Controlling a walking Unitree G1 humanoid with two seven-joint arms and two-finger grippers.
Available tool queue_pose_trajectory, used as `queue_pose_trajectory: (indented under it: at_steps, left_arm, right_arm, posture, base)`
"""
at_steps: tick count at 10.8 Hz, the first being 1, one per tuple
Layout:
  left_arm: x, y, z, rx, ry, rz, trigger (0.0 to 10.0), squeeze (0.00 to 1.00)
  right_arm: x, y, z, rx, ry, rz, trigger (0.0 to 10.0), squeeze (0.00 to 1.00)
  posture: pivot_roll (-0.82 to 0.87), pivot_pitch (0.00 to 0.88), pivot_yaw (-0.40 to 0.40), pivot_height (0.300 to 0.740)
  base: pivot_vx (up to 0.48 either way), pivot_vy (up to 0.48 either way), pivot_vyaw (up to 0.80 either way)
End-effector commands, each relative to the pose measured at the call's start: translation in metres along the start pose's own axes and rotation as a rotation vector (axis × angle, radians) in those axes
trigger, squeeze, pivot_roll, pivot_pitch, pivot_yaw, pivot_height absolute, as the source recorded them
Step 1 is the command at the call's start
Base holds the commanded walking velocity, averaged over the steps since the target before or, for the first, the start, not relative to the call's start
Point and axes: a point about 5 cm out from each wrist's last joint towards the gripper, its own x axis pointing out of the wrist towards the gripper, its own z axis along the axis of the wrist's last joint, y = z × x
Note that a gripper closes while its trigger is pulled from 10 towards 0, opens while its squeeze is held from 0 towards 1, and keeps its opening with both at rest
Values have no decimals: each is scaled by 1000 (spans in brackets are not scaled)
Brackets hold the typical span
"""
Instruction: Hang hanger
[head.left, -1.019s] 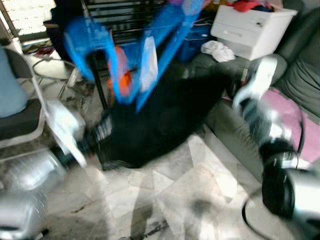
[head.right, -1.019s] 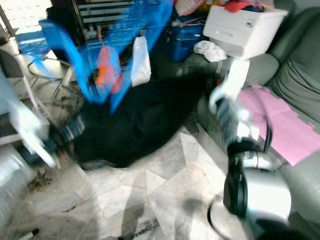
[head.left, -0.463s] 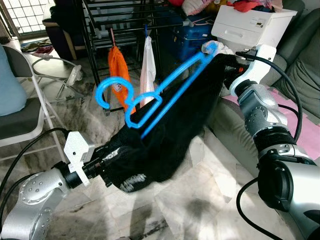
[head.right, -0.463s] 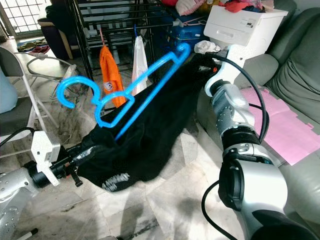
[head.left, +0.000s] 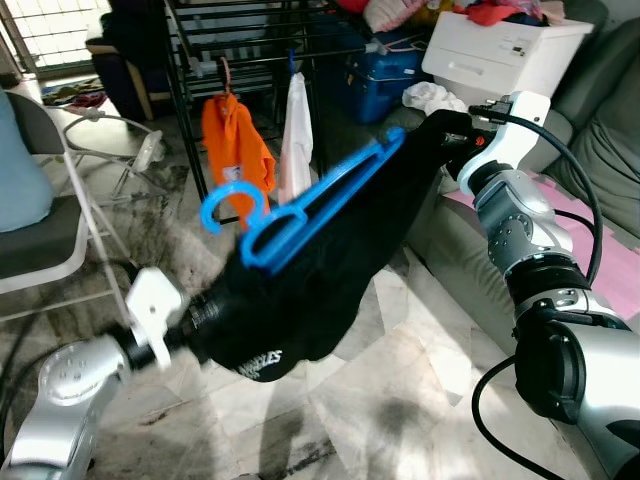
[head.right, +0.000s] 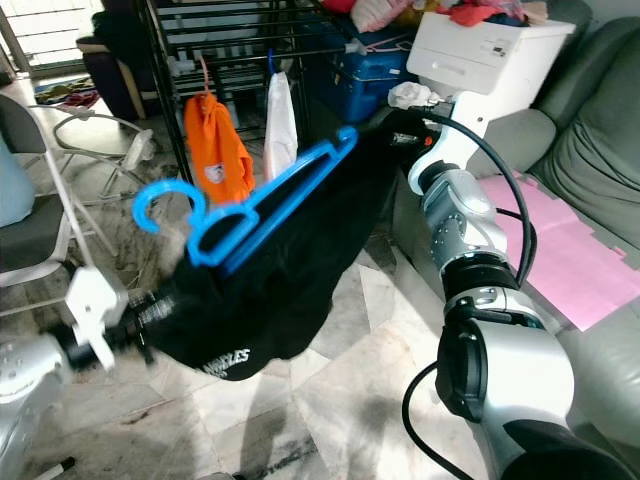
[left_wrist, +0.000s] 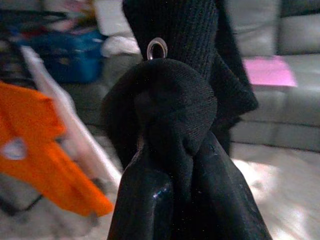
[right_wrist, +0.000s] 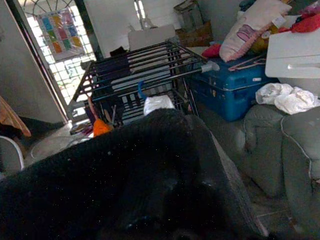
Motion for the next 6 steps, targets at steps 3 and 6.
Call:
queue_pose_trajectory:
  at_steps: [3, 6]
  left_arm:
    - [-8, 12, -6, 20, 0, 80, 0, 0]
    - [-19, -6, -24, 142, 125, -97, 0, 0]
  right_arm:
    - [1, -4, 12, -13, -46, -8, 0, 0]
    - [0, -4, 10, -11, -41, -9, 0, 0]
  posture:
    - [54, 18, -45, 740]
    - [56, 19, -47, 740]
  base:
    - [0, 0, 0]
    - [0, 0, 0]
